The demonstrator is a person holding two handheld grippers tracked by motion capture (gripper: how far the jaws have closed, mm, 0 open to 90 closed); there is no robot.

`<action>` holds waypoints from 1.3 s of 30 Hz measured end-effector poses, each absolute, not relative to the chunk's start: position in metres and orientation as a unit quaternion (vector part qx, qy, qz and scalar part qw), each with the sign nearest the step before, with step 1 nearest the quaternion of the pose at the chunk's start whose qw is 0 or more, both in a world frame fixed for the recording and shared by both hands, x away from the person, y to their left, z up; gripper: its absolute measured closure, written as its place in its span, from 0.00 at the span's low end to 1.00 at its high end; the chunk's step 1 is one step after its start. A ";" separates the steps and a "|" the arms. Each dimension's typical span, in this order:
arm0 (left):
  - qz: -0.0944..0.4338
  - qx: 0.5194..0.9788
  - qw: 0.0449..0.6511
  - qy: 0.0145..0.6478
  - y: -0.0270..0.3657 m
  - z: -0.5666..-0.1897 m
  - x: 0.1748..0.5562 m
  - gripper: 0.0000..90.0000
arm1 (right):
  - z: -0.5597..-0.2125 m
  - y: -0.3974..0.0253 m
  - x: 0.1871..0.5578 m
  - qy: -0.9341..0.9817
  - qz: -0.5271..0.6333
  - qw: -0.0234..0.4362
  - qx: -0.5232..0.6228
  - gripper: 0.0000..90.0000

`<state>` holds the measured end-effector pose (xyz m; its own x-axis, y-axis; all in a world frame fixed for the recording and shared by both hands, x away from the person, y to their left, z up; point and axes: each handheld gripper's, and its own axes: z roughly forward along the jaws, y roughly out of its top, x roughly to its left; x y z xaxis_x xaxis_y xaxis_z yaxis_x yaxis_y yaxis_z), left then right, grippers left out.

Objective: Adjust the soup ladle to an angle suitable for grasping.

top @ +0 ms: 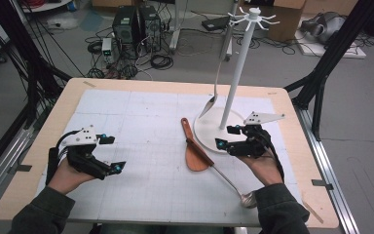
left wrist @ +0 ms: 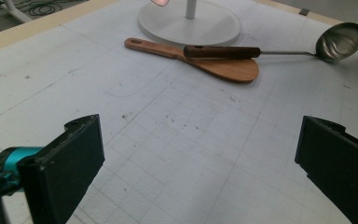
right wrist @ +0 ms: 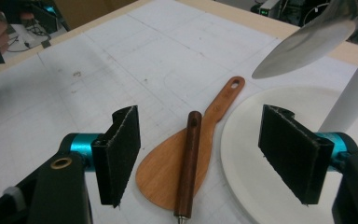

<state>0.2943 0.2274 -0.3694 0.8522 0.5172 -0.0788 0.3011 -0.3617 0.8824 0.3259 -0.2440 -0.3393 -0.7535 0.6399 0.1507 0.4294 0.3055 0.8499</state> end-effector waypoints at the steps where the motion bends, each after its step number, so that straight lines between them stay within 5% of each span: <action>1: 0.107 0.819 0.505 0.249 0.228 -0.369 0.294 0.02 | -0.341 -0.244 0.326 0.802 0.484 0.110 0.334 0.31; 39: 0.108 0.821 0.503 0.247 0.228 -0.370 0.294 0.02 | -0.411 -0.230 0.332 0.840 0.413 0.063 0.346 0.40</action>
